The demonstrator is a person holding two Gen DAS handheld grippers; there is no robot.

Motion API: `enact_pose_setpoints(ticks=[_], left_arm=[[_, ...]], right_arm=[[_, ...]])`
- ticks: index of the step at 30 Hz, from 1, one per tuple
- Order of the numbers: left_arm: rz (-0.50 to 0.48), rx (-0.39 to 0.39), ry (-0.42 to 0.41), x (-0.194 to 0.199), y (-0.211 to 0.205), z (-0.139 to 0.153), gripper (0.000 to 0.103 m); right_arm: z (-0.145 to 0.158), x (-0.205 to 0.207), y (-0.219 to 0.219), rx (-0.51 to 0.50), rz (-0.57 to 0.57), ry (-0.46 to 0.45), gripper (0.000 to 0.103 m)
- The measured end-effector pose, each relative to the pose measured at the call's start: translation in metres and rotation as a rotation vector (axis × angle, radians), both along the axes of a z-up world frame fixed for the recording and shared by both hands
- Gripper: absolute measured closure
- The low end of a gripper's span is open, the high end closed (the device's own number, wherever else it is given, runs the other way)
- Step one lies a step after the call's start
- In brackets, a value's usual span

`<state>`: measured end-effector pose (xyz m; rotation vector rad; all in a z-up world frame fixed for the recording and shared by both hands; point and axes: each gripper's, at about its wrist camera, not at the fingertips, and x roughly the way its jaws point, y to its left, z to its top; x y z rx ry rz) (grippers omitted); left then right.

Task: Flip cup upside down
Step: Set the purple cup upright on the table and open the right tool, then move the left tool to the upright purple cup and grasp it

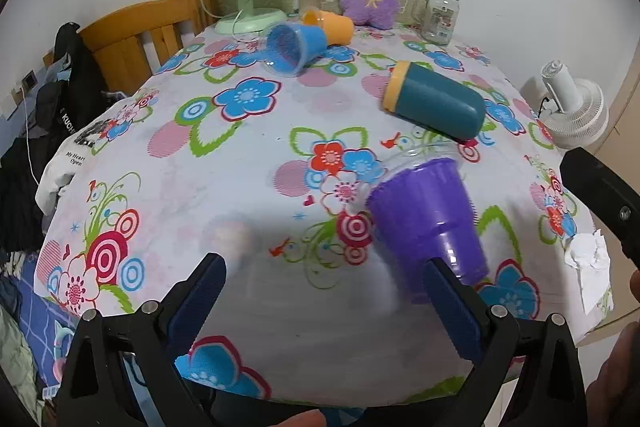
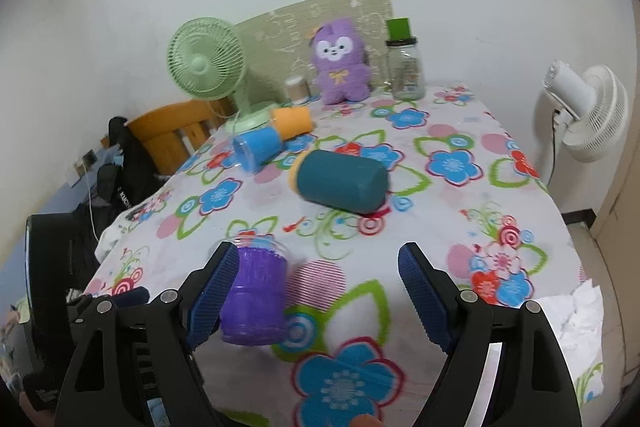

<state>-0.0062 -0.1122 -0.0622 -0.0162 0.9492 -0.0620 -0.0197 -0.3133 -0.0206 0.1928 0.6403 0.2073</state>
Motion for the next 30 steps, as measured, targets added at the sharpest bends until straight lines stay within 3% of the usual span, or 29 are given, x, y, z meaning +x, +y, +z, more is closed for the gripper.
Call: enact_pose_setpoints(ticks=[18, 30], left_arm=[[-0.084, 0.02, -0.016, -0.004, -0.049, 0.009, 0.003], [-0.018, 0.031, -0.009, 0.005, -0.05, -0.005, 0.002]], right_arm=[[-0.028, -0.009, -0.043, 0.019, -0.034, 0.058, 0.019], [-0.051, 0.0, -0.051, 0.084, -0.033, 0.13, 0.019]])
